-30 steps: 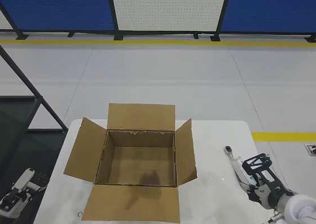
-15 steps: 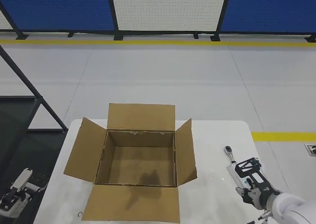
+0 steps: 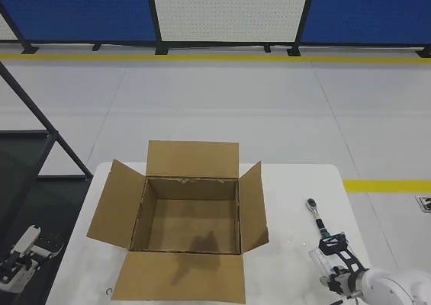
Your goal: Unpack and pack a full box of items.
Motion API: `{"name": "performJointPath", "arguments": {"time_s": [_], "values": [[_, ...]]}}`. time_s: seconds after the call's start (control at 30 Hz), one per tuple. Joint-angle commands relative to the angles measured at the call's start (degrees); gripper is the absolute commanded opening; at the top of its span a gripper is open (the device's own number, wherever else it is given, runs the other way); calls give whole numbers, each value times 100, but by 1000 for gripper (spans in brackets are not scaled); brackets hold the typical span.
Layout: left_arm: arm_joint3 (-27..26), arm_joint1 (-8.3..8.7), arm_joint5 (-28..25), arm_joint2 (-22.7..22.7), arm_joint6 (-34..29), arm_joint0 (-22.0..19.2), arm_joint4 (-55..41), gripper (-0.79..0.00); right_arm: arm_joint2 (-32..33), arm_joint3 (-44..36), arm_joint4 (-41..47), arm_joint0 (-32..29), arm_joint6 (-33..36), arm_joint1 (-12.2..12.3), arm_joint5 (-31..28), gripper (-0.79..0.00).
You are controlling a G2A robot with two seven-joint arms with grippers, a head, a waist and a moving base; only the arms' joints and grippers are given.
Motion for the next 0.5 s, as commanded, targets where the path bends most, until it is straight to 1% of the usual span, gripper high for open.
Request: {"name": "performJointPath", "arguments": {"time_s": [0.0, 0.2, 0.47], "values": [[0, 0, 0, 0, 0, 0, 0, 0, -96, 57, -41, 15, -67, 6, 59, -785], [0, 0, 0, 0, 0, 0, 0, 0, -312, 366, 6, 154, -124, 32, 135, -785], [0, 0, 0, 0, 0, 0, 0, 0, -323, 484, 105, 170, -176, 94, 190, -785]]}}
